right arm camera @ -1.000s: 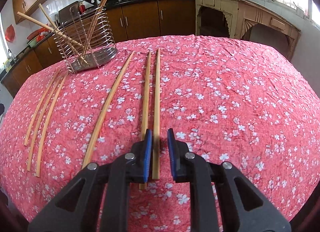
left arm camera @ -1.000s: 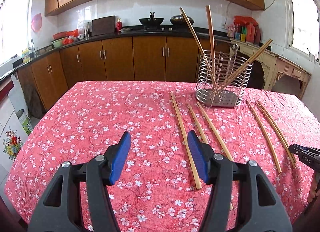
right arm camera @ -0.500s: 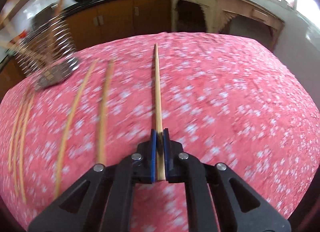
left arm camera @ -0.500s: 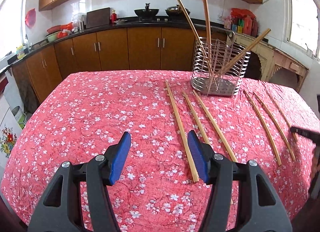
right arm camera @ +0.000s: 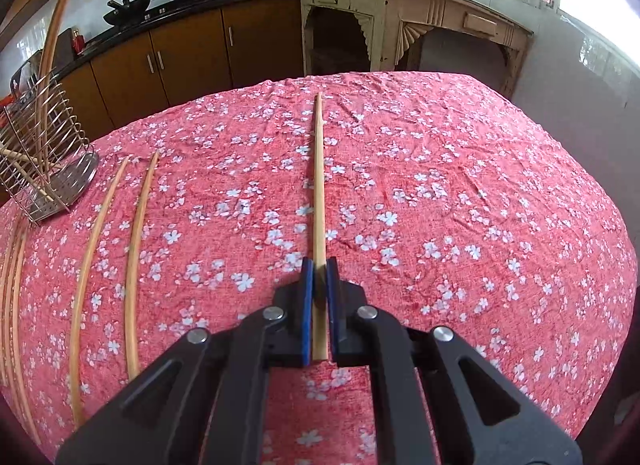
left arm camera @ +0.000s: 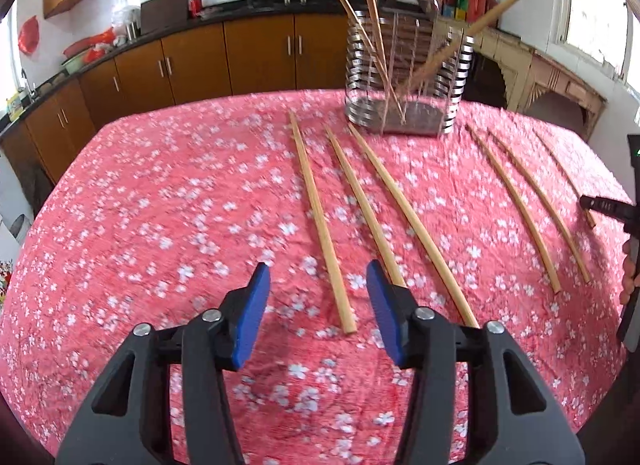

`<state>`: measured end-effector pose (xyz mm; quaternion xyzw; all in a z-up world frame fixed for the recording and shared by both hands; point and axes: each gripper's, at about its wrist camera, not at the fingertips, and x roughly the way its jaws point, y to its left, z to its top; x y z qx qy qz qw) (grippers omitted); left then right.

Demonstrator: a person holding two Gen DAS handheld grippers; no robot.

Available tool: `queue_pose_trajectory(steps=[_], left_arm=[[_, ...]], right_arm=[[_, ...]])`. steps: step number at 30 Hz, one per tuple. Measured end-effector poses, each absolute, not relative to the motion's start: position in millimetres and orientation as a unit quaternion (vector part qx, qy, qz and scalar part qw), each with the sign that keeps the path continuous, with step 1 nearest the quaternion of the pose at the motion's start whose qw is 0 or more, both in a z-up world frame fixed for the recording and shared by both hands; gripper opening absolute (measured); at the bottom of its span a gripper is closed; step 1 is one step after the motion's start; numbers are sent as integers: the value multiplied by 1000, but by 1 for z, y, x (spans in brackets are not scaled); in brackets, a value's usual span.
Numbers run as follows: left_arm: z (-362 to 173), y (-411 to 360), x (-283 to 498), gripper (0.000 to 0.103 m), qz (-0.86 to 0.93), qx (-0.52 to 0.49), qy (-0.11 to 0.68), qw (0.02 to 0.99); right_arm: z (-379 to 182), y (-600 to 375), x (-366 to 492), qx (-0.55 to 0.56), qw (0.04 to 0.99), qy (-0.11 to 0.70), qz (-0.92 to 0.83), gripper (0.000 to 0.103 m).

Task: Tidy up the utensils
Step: 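Close the right tool on a chopstick while the left tool lowers onto another, then close the left tool on the chopstick between its fingers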

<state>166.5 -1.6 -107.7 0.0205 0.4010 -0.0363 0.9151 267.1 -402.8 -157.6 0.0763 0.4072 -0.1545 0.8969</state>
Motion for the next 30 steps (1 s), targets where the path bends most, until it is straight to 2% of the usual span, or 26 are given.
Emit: queue_pose_trajectory(steps=[2, 4, 5, 6, 16, 30], left_arm=[[-112, -4, 170, 42, -33, 23, 413, 910], [-118, -7, 174, 19, -25, 26, 428, 903], [-120, -7, 175, 17, -22, 28, 430, 902], [-120, -7, 177, 8, -16, 35, 427, 904], [-120, 33, 217, 7, 18, 36, 428, 903], [-120, 38, 217, 10, -5, 14, 428, 903]], right_arm=[[-159, -402, 264, 79, 897, 407, -153, 8], [-159, -402, 265, 82, 897, 406, -152, 8], [-159, -403, 264, 83, 897, 406, -152, 8], [-160, -403, 264, 83, 897, 406, -151, 8], [-159, -396, 259, 86, 900, 406, -133, 8], [-159, -397, 260, 91, 900, 406, -130, 8]])
